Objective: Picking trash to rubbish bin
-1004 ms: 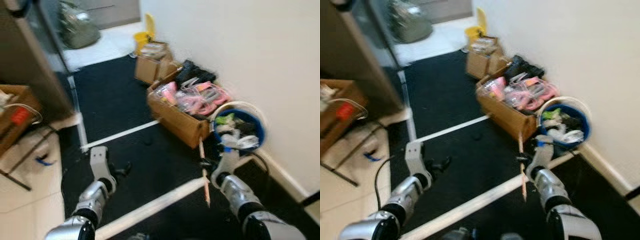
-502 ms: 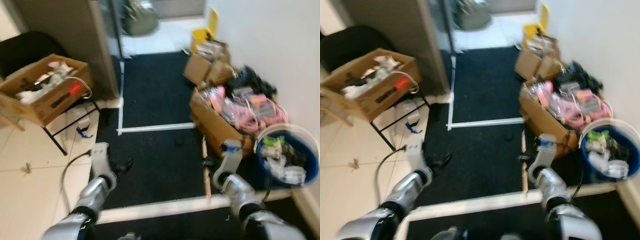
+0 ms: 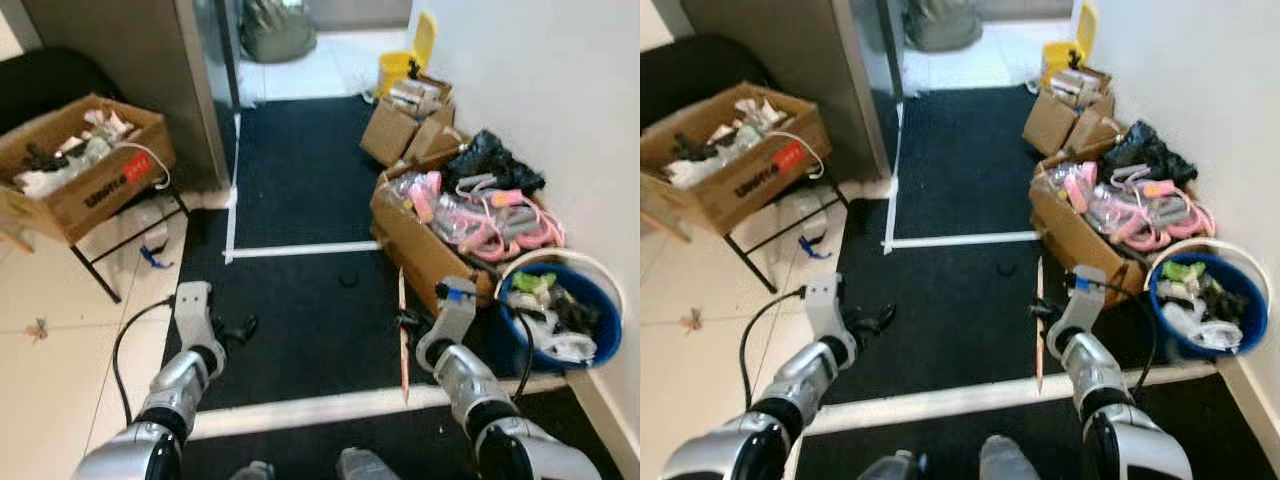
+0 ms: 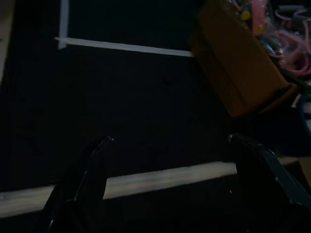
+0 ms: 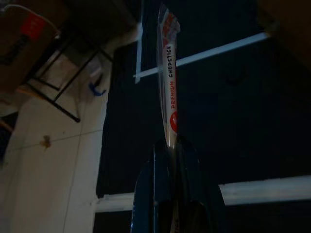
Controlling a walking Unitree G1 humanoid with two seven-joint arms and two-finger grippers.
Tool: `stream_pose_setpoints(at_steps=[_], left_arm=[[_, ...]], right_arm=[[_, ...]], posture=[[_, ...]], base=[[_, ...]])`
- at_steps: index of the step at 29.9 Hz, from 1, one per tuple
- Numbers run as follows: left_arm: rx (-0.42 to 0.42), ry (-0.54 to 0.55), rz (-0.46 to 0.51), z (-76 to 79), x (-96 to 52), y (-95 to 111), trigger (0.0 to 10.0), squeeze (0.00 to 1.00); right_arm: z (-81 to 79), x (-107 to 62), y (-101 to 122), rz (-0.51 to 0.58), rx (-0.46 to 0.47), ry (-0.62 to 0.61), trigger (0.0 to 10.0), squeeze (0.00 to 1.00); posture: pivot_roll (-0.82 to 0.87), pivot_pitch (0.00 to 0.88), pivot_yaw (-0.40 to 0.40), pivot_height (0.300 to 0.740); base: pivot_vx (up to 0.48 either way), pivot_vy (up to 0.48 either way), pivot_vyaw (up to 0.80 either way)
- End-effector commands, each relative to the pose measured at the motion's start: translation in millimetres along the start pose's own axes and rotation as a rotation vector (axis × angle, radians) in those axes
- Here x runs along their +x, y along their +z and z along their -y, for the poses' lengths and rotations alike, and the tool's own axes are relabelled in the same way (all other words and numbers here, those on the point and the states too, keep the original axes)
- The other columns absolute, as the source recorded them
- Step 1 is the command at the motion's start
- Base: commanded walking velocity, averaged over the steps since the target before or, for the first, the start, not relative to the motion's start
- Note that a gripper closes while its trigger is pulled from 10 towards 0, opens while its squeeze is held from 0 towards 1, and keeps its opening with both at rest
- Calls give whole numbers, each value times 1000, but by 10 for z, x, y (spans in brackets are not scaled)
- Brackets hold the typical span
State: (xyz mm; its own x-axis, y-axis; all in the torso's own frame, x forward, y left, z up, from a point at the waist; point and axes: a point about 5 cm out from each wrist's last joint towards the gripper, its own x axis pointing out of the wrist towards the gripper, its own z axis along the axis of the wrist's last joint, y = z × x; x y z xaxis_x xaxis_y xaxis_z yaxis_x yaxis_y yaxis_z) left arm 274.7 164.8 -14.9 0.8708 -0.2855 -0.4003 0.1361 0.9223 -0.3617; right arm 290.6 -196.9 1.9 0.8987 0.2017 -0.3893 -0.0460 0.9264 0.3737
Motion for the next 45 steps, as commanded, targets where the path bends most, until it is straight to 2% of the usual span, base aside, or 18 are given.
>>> stream_pose_setpoints(at_steps=[1,4,14,18,21,28,32,38,44,45], left_arm=[[-5,-2,-9,7,1,-14,10000,0],[-1,-3,-13,2,-4,-21,10000,0],[-15,-4,-11,-2,-5,-20,10000,0],[-19,-5,-9,0,-3,-16,10000,0],[-20,-5,-4,2,1,-7,10000,0],[-12,-13,11,10,4,12,10000,0],[-37,-5,36,-1,-1,27,10000,0],[-42,-2,70,-51,-13,94,10000,0],[-3,-22,176,-114,12,407,10000,0],[-3,-22,176,-114,12,407,10000,0]], right_arm=[[-6,-5,-28,-14,-13,6,10000,0],[-40,3,-41,-29,-55,33,10000,0],[-35,0,-45,-30,-50,30,10000,0],[-18,-3,-36,-18,-20,13,10000,0],[4,-6,-21,-3,14,-4,10000,0],[12,-8,-10,6,19,-7,10000,0],[-5,-3,29,25,-45,8,10000,0],[-49,43,234,97,-78,64,10000,0],[-133,103,617,215,-132,146,10000,0],[-133,103,617,215,-132,146,10000,0]], posture=[[-81,0,34,740],[-78,0,32,740],[-81,0,33,740],[-81,0,34,740],[-80,0,32,740],[-78,0,31,740],[-75,0,30,740],[-74,0,27,740],[-79,0,28,740],[-79,0,28,740]], base=[[0,0,631],[0,0,800],[0,0,800],[0,0,800],[0,0,0],[0,0,0],[282,0,0],[335,0,0],[360,0,0],[371,0,0]])
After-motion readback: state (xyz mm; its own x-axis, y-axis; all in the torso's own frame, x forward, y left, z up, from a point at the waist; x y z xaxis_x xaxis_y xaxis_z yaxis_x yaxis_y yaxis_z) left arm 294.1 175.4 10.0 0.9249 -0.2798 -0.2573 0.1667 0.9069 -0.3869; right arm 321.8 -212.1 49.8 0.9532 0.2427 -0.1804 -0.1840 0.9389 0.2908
